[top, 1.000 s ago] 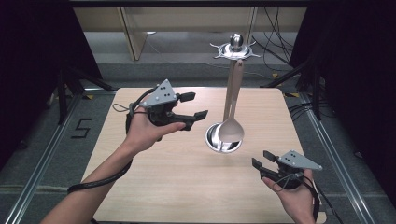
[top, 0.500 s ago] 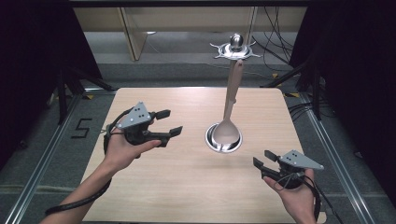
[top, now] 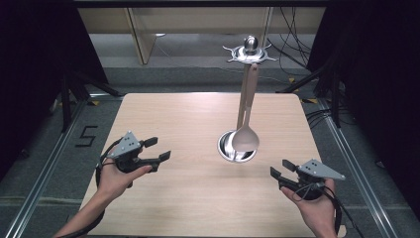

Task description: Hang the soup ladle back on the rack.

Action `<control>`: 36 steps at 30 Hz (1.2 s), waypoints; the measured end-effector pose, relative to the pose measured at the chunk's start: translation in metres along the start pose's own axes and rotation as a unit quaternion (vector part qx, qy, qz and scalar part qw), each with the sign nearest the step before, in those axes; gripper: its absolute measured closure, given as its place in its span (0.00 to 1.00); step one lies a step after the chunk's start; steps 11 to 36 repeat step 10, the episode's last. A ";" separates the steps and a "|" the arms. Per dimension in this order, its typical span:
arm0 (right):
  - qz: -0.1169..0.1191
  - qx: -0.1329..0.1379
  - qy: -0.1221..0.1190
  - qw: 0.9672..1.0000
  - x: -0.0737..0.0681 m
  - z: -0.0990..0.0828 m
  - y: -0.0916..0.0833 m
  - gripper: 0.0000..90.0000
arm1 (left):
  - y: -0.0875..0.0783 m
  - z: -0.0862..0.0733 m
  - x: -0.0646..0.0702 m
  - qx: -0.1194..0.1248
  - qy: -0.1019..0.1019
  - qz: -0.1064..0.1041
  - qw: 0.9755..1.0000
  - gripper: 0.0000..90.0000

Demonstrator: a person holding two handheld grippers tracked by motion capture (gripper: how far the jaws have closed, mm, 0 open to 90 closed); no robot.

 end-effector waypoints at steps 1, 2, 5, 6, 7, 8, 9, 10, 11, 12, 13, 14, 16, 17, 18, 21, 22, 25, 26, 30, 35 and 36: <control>0.003 0.000 0.002 1.000 0.000 0.000 0.000 0.50 | 0.000 -0.008 -0.003 -0.005 -0.002 0.006 1.000 0.33; -0.002 0.002 0.006 1.000 0.000 -0.001 0.001 0.50 | 0.001 -0.017 -0.006 -0.009 -0.006 0.012 1.000 0.33; 0.002 -0.005 0.022 1.000 0.000 -0.003 0.000 0.50 | 0.001 -0.037 -0.012 -0.025 -0.030 0.019 0.999 0.33; -0.002 -0.004 0.002 1.000 0.004 -0.003 0.001 0.50 | 0.001 -0.040 -0.013 -0.027 -0.034 0.019 0.999 0.33; 0.000 -0.007 0.010 1.000 0.003 -0.003 0.000 0.50 | 0.001 -0.043 -0.015 -0.030 -0.039 0.024 0.998 0.33; -0.003 -0.013 0.018 1.000 0.004 -0.005 -0.001 0.50 | 0.002 -0.045 -0.016 -0.031 -0.042 0.024 0.998 0.32; 0.001 -0.003 0.025 1.000 0.004 -0.004 0.000 0.50 | 0.002 -0.045 -0.017 -0.033 -0.043 0.026 0.998 0.32; 0.001 -0.001 0.013 1.000 0.007 -0.004 0.000 0.50 | 0.002 -0.045 -0.017 -0.032 -0.043 0.027 0.998 0.32; 0.001 -0.001 0.013 1.000 0.007 -0.004 0.000 0.50 | 0.002 -0.045 -0.017 -0.032 -0.043 0.027 0.998 0.32; 0.001 -0.001 0.013 1.000 0.007 -0.004 0.000 0.50 | 0.002 -0.045 -0.017 -0.032 -0.043 0.027 0.998 0.32; 0.001 -0.001 0.013 1.000 0.007 -0.004 0.000 0.50 | 0.002 -0.045 -0.017 -0.032 -0.043 0.027 0.998 0.32; 0.001 -0.001 0.013 1.000 0.007 -0.004 0.000 0.50 | 0.002 -0.045 -0.017 -0.032 -0.043 0.027 0.998 0.32; 0.001 -0.001 0.013 1.000 0.007 -0.004 0.000 0.50 | 0.002 -0.045 -0.017 -0.032 -0.043 0.027 0.998 0.32; 0.001 -0.001 0.013 1.000 0.007 -0.004 0.000 0.50 | 0.002 -0.045 -0.017 -0.032 -0.043 0.027 0.998 0.32; 0.001 -0.001 0.013 1.000 0.007 -0.004 0.000 0.50 | 0.002 -0.045 -0.017 -0.032 -0.043 0.027 0.998 0.32; 0.001 -0.001 0.013 1.000 0.007 -0.004 0.000 0.50 | 0.002 -0.045 -0.017 -0.032 -0.043 0.027 0.998 0.32; 0.001 -0.001 0.013 1.000 0.007 -0.004 0.000 0.50 | 0.002 -0.045 -0.017 -0.032 -0.043 0.027 0.998 0.32; 0.001 -0.001 0.013 1.000 0.007 -0.004 0.000 0.50 | 0.002 -0.045 -0.017 -0.032 -0.043 0.027 0.998 0.32; 0.001 -0.001 0.013 1.000 0.007 -0.004 0.000 0.50 | 0.002 -0.045 -0.017 -0.032 -0.043 0.027 0.998 0.32; 0.001 -0.001 0.013 1.000 0.007 -0.004 0.000 0.50 | 0.002 -0.045 -0.017 -0.032 -0.043 0.027 0.998 0.32; 0.001 -0.001 0.013 1.000 0.007 -0.004 0.000 0.50 | 0.002 -0.045 -0.017 -0.032 -0.043 0.027 0.998 0.32; 0.001 -0.001 0.013 1.000 0.007 -0.004 0.000 0.50 | 0.002 -0.045 -0.017 -0.032 -0.043 0.027 0.998 0.32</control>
Point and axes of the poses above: each handheld gripper's, and its own axes: y roughly forward along the jaws, z roughly out of its top, x roughly to its right, the point moved 10 cm from there along y, roughly forward along the jaws, and after that the axes turned 7 degrees about z, right-handed, at the moved point
